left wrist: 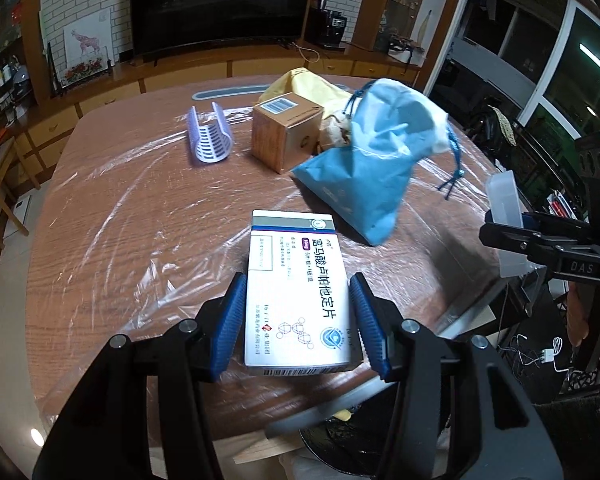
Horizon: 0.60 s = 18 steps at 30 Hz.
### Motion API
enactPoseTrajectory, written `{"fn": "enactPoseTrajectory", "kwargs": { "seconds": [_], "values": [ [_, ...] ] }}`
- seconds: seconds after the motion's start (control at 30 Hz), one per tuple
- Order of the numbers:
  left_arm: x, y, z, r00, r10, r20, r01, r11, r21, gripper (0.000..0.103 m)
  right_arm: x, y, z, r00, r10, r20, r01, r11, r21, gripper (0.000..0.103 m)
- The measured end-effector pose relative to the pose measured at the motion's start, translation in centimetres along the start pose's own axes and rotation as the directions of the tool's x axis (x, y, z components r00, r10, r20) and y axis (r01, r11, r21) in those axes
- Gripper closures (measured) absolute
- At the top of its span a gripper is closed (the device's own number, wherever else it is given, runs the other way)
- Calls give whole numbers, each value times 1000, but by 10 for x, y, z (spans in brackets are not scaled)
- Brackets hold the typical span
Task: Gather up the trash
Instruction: 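Carry the medicine box in the left tool while the right tool carries the white case toward the bin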
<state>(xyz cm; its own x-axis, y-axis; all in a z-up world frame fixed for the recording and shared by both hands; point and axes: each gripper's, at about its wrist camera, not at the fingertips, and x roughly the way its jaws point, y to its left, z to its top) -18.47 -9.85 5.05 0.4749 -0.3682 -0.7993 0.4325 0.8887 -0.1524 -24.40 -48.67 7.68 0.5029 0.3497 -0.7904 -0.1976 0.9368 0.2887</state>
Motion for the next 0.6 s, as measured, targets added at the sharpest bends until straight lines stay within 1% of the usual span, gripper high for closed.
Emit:
{"fn": "enactPoseTrajectory", "kwargs": {
  "seconds": [0.23, 0.6],
  "values": [
    [-14, -11, -7, 999, -32, 7, 32, 999, 27, 49, -10, 11, -9, 1000, 24, -3, -24, 1000, -14, 49],
    [-25, -31, -28, 998, -68, -10, 69, 995, 66, 49, -14, 23, -31, 997, 64, -36, -65, 998, -8, 49]
  ]
}}
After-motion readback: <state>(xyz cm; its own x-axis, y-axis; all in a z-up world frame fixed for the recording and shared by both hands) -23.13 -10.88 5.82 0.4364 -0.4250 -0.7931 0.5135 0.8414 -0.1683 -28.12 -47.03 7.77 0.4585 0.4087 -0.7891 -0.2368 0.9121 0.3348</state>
